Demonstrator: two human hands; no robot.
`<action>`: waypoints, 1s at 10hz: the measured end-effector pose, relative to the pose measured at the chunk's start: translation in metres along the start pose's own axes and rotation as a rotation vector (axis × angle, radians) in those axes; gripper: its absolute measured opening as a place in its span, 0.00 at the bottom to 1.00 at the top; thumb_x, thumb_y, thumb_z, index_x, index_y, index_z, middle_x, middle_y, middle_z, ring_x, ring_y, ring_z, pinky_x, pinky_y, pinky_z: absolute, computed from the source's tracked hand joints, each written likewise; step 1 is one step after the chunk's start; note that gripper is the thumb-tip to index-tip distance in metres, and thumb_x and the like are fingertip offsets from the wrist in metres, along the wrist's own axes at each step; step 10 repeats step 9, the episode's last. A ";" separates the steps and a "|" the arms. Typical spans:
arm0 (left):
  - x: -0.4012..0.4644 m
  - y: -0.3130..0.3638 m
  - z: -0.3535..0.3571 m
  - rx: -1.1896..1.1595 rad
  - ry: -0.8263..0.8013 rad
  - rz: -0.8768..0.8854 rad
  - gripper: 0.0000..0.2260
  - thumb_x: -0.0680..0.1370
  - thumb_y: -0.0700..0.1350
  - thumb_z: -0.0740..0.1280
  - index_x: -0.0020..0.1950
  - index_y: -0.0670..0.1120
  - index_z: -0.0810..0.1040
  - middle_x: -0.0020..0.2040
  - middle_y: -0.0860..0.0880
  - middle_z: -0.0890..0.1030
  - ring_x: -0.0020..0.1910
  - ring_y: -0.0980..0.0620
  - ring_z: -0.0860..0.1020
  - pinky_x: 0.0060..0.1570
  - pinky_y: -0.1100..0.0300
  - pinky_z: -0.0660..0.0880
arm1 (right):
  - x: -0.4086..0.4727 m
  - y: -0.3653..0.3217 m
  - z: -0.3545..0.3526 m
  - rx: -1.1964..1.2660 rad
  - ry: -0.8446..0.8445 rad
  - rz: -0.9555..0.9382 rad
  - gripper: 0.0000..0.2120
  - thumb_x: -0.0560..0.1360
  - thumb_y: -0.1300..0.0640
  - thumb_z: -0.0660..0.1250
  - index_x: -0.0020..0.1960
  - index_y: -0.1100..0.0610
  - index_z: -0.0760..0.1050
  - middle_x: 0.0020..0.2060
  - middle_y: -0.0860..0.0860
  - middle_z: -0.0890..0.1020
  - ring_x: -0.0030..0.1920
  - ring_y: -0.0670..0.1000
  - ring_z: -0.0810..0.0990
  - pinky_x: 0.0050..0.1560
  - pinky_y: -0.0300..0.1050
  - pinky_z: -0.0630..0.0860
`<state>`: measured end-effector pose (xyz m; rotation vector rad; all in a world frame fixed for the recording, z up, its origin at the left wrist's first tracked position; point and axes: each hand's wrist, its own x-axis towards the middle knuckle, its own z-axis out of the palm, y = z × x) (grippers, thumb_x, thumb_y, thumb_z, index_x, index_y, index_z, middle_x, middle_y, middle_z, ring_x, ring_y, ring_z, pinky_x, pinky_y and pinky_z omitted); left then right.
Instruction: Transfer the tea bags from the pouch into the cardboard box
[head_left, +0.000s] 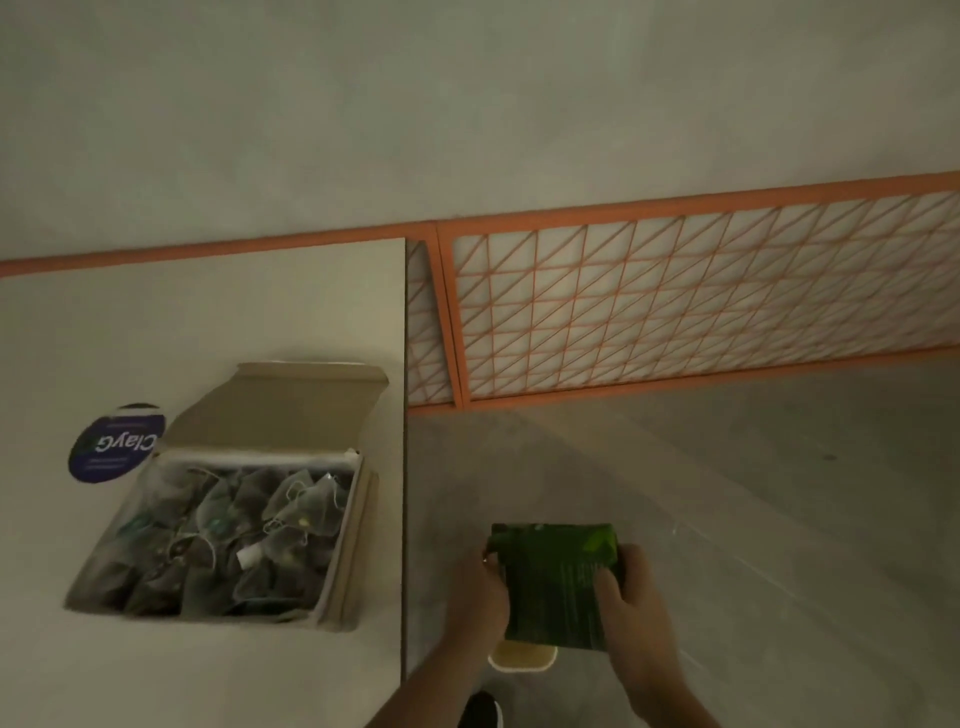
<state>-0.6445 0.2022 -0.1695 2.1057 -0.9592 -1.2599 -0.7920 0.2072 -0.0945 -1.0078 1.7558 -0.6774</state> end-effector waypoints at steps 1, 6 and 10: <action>0.002 -0.024 0.030 -0.016 0.024 -0.090 0.09 0.86 0.45 0.57 0.59 0.46 0.76 0.51 0.53 0.78 0.51 0.55 0.76 0.57 0.63 0.73 | 0.016 0.035 -0.001 -0.139 -0.066 -0.001 0.05 0.78 0.58 0.64 0.50 0.51 0.69 0.40 0.49 0.77 0.38 0.43 0.76 0.32 0.35 0.68; 0.041 -0.195 0.118 0.067 0.091 -0.108 0.12 0.81 0.47 0.67 0.62 0.59 0.71 0.54 0.60 0.72 0.57 0.56 0.76 0.63 0.61 0.71 | 0.135 0.219 0.090 -0.398 -0.286 0.041 0.15 0.73 0.44 0.69 0.48 0.49 0.65 0.37 0.43 0.76 0.34 0.39 0.75 0.27 0.33 0.68; 0.089 -0.267 0.126 0.124 0.070 -0.050 0.11 0.82 0.49 0.64 0.60 0.64 0.69 0.54 0.64 0.70 0.57 0.61 0.75 0.64 0.64 0.69 | 0.195 0.333 0.162 -0.548 -0.383 0.053 0.35 0.70 0.50 0.74 0.71 0.59 0.64 0.55 0.53 0.81 0.53 0.56 0.82 0.47 0.44 0.76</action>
